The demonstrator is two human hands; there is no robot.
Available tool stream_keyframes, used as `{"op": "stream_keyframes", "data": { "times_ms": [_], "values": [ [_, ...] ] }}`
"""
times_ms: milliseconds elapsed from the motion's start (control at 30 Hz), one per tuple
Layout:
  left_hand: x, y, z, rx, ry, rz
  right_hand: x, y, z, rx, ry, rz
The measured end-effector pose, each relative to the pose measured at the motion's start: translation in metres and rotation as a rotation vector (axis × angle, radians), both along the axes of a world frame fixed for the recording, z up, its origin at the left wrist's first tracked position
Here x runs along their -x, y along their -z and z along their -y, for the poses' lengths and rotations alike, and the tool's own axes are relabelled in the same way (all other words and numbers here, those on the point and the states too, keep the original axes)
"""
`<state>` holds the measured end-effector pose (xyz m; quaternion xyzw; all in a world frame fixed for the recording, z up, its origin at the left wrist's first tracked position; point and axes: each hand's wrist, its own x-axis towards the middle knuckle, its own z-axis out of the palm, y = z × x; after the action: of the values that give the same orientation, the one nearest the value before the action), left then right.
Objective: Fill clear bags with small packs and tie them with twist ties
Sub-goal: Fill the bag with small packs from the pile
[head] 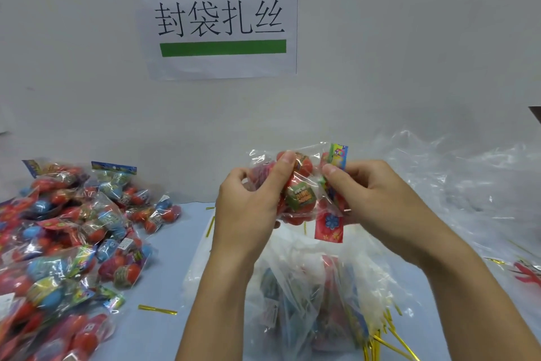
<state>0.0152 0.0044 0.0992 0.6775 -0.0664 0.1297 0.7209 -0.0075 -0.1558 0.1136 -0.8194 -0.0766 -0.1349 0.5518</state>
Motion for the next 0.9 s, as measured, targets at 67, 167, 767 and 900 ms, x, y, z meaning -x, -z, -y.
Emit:
{"op": "stream_keyframes", "data": {
  "times_ms": [67,167,767,900],
  "values": [
    [0.002,0.001,0.003,-0.026,-0.012,0.043,-0.001,0.0,0.005,-0.138,-0.05,-0.099],
    [0.006,0.0,0.009,-0.06,-0.032,0.116,0.0,0.0,0.007,-0.306,-0.16,-0.172],
    [0.007,0.001,0.019,-0.001,0.153,0.192,-0.004,0.01,0.007,-0.296,-0.267,-0.021],
    [0.006,0.002,0.018,-0.006,0.184,0.2,-0.004,0.012,0.01,-0.276,-0.284,0.039]
  ]
}}
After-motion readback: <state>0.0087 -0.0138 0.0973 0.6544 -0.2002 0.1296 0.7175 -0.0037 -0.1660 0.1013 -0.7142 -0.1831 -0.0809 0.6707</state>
